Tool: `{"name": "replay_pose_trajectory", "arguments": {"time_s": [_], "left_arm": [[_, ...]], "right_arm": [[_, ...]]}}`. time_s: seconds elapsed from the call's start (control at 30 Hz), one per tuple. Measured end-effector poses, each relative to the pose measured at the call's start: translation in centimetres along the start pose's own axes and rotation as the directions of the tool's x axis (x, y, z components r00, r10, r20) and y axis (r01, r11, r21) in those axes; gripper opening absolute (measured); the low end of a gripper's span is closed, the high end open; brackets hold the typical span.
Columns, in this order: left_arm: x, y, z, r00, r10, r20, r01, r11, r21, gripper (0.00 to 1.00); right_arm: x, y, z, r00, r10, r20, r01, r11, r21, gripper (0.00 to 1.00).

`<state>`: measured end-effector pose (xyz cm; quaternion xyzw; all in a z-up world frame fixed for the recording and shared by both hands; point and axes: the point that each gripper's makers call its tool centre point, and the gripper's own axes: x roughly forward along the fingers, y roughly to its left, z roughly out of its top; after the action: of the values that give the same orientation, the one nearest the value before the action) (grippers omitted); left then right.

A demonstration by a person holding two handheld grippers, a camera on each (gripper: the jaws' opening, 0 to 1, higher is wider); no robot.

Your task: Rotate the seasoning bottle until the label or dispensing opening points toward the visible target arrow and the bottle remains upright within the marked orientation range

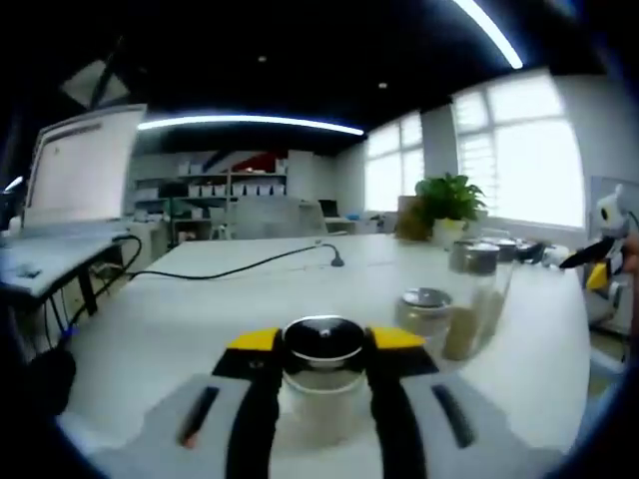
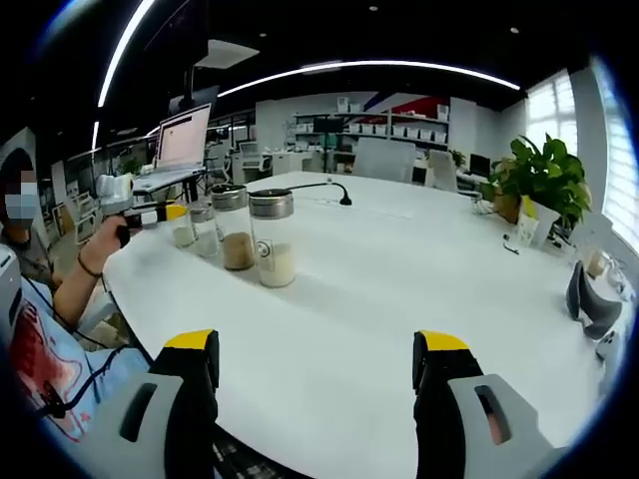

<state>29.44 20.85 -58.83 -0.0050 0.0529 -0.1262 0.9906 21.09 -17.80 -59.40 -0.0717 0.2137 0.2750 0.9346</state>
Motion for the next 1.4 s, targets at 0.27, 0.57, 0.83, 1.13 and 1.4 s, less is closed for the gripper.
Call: {"name": "replay_pose_trajectory", "arguments": {"time_s": [0.27, 0.57, 0.83, 1.13, 1.4], "left_arm": [[0.1, 0.4, 0.1, 0.999, 0.042, 0.012, -0.042, 0.999, 0.01, 0.34], [0.1, 0.4, 0.1, 0.997, 0.074, 0.024, -0.074, 0.997, 0.009, 0.34], [-0.1, 0.1, 0.2, 0.998, 0.061, 0.03, -0.06, 0.998, -0.025, 0.34], [-0.5, 0.6, 1.5, 0.997, 0.033, 0.064, -0.032, 0.999, -0.019, 0.48], [-0.5, -0.8, 2.4, 0.987, -0.147, 0.057, 0.146, 0.989, 0.028, 0.67]], "right_arm": [[-0.1, 0.0, 0.0, 1.0, -0.001, -0.002, 0.001, 1.0, -0.007, 0.82], [0.1, 0.0, -0.1, 1.0, 0.002, -0.008, -0.002, 1.0, -0.006, 0.82], [0.0, 0.0, -0.2, 1.0, 0.002, -0.011, -0.002, 1.0, -0.011, 0.82], [-1.1, -1.6, -0.1, 0.999, -0.053, -0.012, 0.053, 0.998, -0.037, 0.82], [-0.9, -1.2, -0.1, 0.999, -0.031, -0.008, 0.031, 0.999, -0.029, 0.82]]}}
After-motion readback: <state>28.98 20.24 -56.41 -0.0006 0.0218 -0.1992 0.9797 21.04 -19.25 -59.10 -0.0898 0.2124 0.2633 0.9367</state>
